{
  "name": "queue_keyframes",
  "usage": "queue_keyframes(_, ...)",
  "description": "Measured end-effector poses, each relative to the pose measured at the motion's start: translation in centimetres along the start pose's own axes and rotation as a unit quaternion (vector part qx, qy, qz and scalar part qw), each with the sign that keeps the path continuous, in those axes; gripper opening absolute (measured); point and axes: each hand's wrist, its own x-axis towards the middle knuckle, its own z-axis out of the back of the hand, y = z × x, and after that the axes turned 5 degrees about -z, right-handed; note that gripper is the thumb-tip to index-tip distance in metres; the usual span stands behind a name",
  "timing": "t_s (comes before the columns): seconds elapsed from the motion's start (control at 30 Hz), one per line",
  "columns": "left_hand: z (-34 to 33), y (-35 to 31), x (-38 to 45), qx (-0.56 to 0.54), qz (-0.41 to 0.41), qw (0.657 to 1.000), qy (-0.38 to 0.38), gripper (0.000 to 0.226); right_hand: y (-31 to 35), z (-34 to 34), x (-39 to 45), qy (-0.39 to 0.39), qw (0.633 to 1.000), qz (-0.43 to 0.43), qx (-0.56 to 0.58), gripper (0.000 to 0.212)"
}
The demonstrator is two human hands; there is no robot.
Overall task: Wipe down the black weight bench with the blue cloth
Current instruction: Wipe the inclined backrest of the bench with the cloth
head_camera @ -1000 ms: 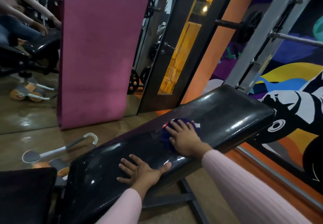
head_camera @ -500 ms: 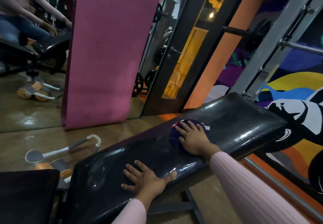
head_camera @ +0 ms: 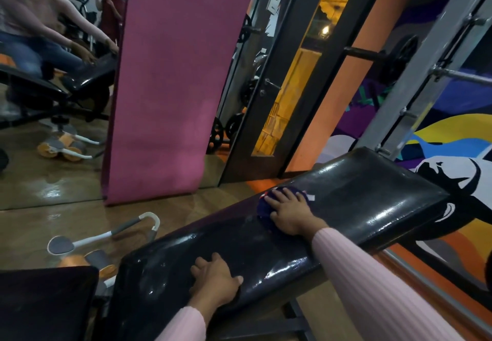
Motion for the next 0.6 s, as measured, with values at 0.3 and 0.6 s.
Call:
queue_keyframes(0.3, -0.1, -0.2, 0.1, 0.022, -0.006, 1.000, -0.006, 0.087, -6.2, 1.3, -1.2, 0.002, 0.999, 0.039, -0.005, 0.054)
queue_keyframes(0.6, 0.1, -0.4, 0.2, 0.017, -0.001, 1.000, -0.005, 0.091, -2.2, -0.3, -0.9, 0.007, 0.995, 0.095, -0.006, 0.054)
